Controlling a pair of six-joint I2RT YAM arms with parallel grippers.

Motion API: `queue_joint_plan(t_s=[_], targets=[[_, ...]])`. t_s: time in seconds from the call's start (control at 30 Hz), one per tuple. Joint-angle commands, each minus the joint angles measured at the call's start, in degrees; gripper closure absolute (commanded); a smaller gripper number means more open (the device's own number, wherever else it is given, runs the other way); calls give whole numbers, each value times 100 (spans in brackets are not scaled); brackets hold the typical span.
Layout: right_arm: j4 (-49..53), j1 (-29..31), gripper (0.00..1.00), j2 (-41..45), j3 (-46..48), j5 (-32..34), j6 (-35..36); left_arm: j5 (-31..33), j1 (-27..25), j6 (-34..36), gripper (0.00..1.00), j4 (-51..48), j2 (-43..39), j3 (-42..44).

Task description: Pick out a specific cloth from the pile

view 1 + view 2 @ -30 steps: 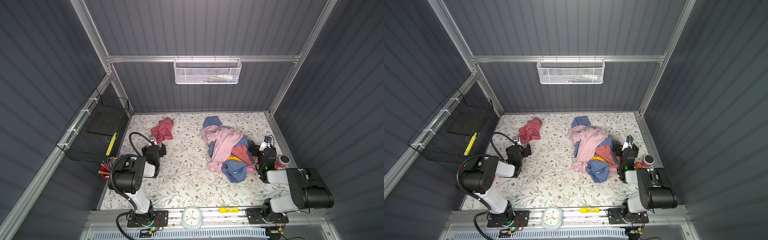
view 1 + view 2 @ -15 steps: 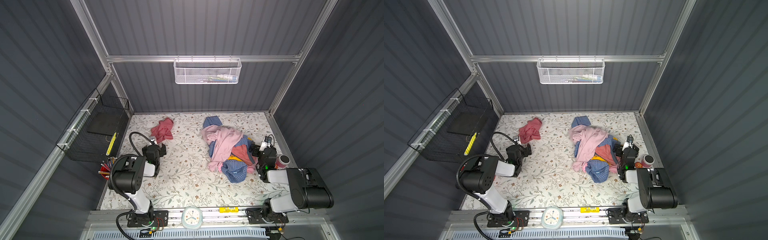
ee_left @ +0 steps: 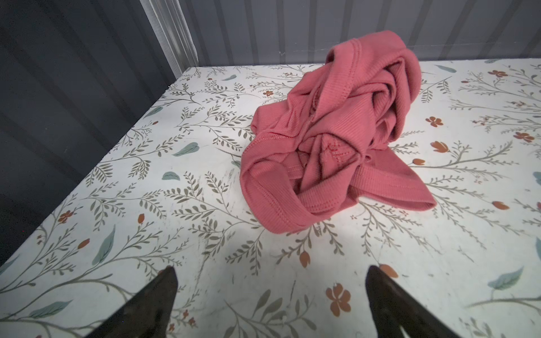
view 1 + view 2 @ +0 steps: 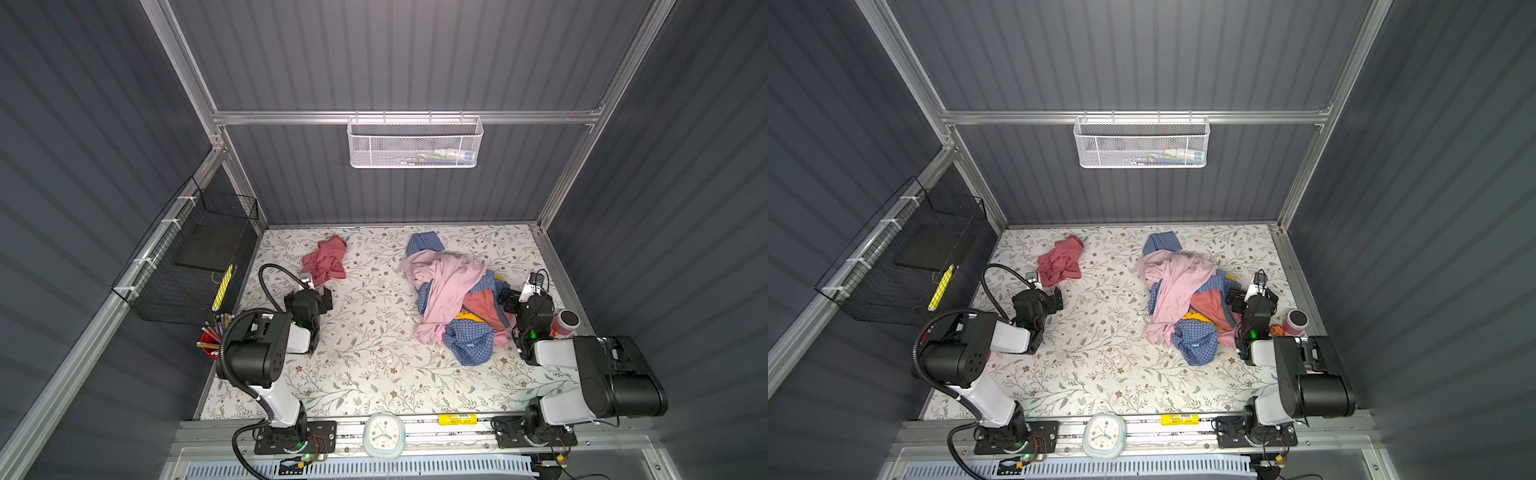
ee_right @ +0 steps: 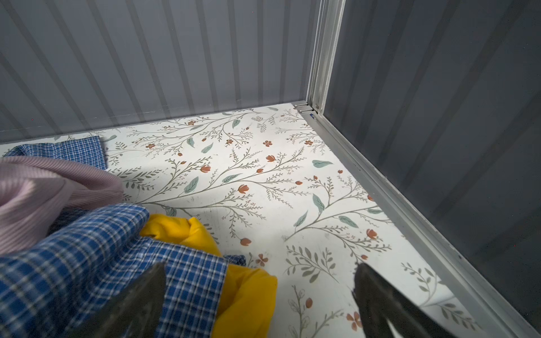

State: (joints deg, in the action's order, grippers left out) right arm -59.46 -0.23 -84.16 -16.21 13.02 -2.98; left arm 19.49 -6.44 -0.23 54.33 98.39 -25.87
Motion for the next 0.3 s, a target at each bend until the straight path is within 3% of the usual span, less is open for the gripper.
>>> queue_joint_plan(t_s=[0.0, 0.27], targets=[[40, -27, 1, 11, -115, -54, -53, -38, 15, 60, 0, -30, 14, -48], [45, -30, 1, 13, -120, -55, -61, -23, 20, 49, 0, 11, 3, -15]])
